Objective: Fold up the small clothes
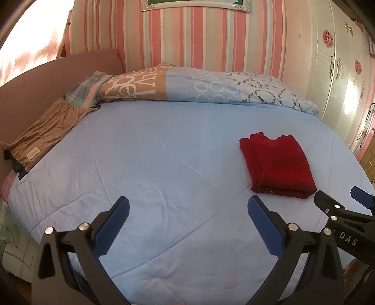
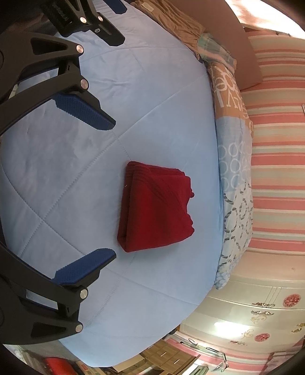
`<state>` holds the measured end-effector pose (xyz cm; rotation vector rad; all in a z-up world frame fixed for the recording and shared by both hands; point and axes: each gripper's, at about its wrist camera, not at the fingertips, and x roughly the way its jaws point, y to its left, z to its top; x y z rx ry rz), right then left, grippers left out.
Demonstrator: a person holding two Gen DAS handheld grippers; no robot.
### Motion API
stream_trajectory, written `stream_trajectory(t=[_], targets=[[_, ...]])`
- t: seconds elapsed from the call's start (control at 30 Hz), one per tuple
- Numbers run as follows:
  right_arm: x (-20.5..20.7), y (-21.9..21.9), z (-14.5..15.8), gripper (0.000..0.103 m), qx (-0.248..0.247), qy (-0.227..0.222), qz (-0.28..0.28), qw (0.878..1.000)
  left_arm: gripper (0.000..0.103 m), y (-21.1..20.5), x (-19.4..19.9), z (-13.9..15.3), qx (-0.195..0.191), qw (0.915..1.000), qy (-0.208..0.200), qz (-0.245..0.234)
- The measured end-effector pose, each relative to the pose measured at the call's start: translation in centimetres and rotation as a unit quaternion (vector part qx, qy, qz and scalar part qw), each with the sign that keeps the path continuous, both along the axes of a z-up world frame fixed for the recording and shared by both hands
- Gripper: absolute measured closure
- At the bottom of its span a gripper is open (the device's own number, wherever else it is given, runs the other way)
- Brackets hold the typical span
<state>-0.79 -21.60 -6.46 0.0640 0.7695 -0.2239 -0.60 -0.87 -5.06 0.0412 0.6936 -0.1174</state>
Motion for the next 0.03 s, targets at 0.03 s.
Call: stream_trajectory(t=[0.03], targets=[[-0.01, -0.02, -0.07, 0.003, 0.001, 0.000, 0.000, 1.000, 0.002, -0.08, 0.04, -0.07, -0.002, 1.0000, 0.002, -0.004]])
